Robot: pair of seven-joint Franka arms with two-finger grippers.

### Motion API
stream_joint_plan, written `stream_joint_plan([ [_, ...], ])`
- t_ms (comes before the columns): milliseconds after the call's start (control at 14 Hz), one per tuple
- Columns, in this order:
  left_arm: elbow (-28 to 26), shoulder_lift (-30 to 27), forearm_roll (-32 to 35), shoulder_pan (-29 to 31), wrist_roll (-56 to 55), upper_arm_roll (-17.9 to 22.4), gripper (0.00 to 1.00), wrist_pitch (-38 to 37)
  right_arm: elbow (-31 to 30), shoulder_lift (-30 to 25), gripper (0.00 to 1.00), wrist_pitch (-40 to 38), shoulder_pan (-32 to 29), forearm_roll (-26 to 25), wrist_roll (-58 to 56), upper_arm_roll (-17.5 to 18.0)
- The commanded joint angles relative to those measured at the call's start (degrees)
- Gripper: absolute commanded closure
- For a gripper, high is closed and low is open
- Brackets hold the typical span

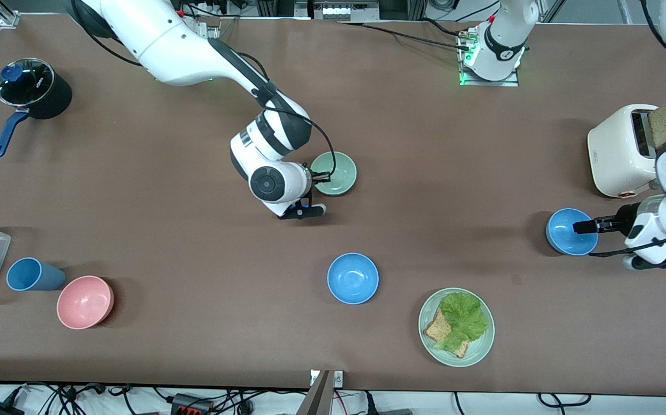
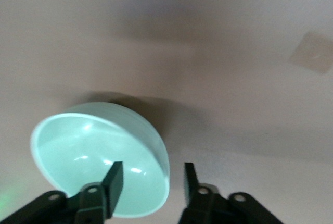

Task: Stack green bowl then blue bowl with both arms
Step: 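Carry the green bowl to mid-table while the left gripper reaches the blue bowl, then release the green bowl with the right gripper while the left gripper grasps the blue bowl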

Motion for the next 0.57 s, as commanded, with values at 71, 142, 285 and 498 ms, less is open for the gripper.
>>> stream_joint_plan([
  [71, 2.3, 2.4, 5.4, -0.1, 5.1, -0.9, 0.0, 0.4, 6.1, -6.3, 0.0, -10.4, -2.8, -3.0, 1.1, -1.8],
  [142, 1.9, 2.5, 5.3, 0.6, 7.9, -0.8, 0.0, 2.3, 6.9, -7.7, 0.0, -11.7, -4.7, -3.1, 1.2, -1.9],
  [285, -0.2, 2.5, 4.6, 3.4, 11.7, -1.1, 0.0, 6.6, 7.0, -11.1, 0.0, -12.1, -9.3, -6.2, 0.6, -2.0],
  [498, -4.5, 1.8, 4.0, 4.9, 13.8, -1.1, 0.0, 11.1, 7.0, -13.8, 0.0, -15.8, -12.0, -20.0, -0.6, -2.0],
])
